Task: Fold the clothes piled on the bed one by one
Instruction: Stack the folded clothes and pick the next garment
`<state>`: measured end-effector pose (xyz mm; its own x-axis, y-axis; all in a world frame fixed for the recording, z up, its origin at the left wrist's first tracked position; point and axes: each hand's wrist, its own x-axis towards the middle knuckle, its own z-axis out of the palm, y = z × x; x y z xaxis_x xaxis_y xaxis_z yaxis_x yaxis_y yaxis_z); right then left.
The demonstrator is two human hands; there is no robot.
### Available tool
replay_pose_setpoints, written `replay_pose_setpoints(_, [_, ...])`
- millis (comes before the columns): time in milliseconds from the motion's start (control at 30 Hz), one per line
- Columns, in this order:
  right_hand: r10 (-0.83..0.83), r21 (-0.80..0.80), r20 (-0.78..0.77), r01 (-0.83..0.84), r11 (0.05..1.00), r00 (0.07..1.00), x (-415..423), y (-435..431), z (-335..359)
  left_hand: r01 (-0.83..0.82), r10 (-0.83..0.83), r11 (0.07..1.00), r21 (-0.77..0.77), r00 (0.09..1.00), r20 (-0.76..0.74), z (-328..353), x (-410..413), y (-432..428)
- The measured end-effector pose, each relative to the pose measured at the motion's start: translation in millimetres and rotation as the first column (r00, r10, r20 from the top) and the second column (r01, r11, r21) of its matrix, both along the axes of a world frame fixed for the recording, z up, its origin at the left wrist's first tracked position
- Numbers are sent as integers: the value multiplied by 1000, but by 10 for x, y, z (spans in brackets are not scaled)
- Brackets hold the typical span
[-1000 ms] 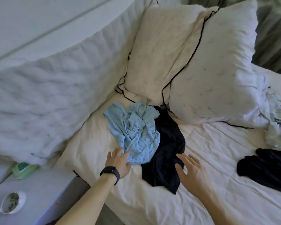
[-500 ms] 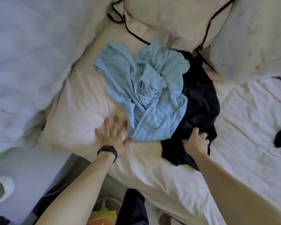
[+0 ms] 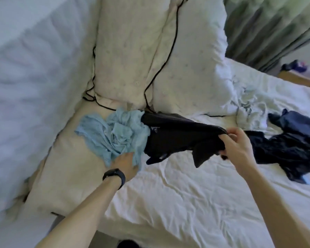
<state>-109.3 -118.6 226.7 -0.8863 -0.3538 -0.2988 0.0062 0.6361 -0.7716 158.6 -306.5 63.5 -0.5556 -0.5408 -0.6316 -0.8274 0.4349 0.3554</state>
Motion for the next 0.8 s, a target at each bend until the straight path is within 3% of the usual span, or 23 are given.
replay_pose_setpoints(100, [-56, -235, 58, 69, 970, 997, 5, 202, 808, 11, -37, 998, -70, 924, -381, 903, -605, 451])
replay_pose_setpoints(167, [-47, -352, 121, 87, 932, 992, 33, 342, 1222, -5, -52, 996, -90, 775, -630, 1499, -884, 829])
replay_pose_setpoints(233, [-27, -425, 184, 104, 899, 983, 83, 548, 1527, 29, -100, 994, -107, 648, -755, 2018, -1050, 1294])
replay_pose_setpoints(333, [31, -547, 250, 115, 829, 968, 136, 883, 1818, 49, -129, 991, -127, 623, -772, 2554, -1232, 1917])
replay_pose_setpoints(433, [81, -612, 273, 108, 783, 959, 86, 1245, 2041, -55, -99, 986, -155, 556, -825, 2932, -1350, 2181])
replay_pose_setpoints(567, [136, -653, 268, 76, 753, 954, -131, 1913, 2192, -90, 33, 996, -10, 463, -886, 3461, -1386, 2140])
replay_pose_setpoints(700, [-65, -546, 125, 123, 829, 990, -199, 2475, 2090, 38, -215, 972, -233, 555, -804, 3873, -1547, 2260])
replay_pose_setpoints(800, [-164, -529, 70, 176, 830, 984, -68, 2705, 1983, 123, -267, 963, -239, 541, -798, 4079, -1699, 2497])
